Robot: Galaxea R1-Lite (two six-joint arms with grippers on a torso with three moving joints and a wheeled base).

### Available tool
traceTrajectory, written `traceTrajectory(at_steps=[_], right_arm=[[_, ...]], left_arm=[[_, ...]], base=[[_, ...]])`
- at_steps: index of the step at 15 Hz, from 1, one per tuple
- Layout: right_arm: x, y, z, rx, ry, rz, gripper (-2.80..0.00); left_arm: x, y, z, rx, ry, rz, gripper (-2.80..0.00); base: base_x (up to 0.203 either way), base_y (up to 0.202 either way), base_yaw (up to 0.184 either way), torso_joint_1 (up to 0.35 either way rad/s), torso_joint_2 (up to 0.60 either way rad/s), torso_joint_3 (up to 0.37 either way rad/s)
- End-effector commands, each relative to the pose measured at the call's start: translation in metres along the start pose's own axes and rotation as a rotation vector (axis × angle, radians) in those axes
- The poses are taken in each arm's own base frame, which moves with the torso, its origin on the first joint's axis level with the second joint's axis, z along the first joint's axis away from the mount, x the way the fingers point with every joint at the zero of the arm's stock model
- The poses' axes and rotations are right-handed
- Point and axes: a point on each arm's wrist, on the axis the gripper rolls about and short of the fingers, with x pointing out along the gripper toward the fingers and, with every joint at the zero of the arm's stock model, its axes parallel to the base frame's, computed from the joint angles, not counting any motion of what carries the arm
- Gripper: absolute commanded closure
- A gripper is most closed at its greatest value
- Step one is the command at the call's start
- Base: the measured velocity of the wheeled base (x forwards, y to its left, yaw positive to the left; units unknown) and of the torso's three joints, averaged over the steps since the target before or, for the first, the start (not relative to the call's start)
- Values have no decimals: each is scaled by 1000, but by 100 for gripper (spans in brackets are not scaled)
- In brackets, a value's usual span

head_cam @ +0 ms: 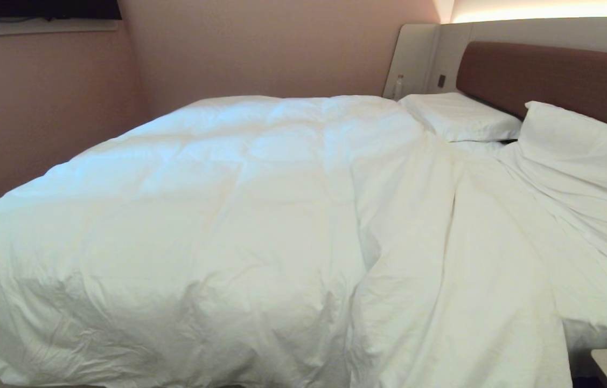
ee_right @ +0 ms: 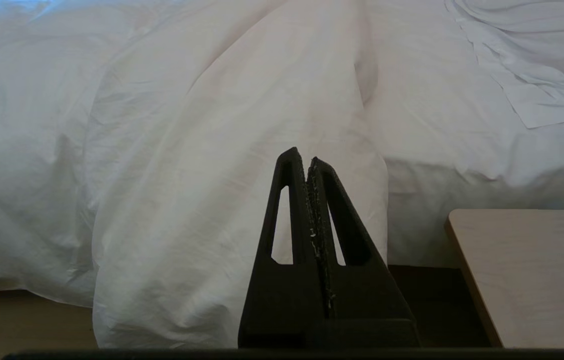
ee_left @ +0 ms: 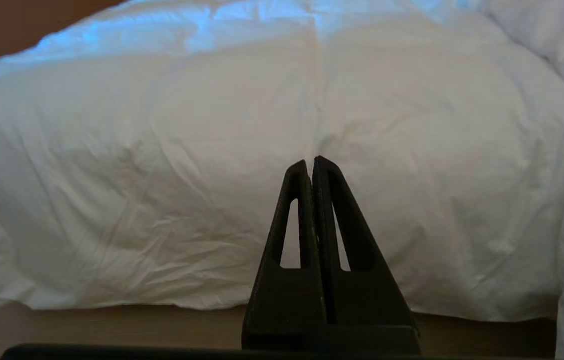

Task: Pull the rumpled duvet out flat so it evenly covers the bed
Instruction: Flatten the corners of the folded blanket

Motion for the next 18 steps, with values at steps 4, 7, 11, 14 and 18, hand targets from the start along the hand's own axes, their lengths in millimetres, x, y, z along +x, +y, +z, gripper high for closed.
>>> traceTrajectory(at_steps=[4, 7, 11, 14, 18], right_arm=[[0, 0, 0, -5, 0, -2, 0], [0, 0, 0, -15, 4, -2, 0], [-4, 1, 47, 26, -11, 14, 0], [20, 2, 90, 91, 135, 12, 0], [105, 3, 97, 95, 425, -4, 0]], left_arm=[[1, 0, -8, -6, 31, 17, 0], [3, 1, -15, -28, 62, 36, 0], [3, 1, -15, -85, 58, 62, 0], [3, 2, -15, -122, 56, 84, 0], [3, 2, -14, -122, 54, 84, 0]], base=[[0, 0, 0, 0, 0, 0], [0, 0, 0, 0, 0, 0], [0, 0, 0, 0, 0, 0], [0, 0, 0, 0, 0, 0], [0, 0, 0, 0, 0, 0]])
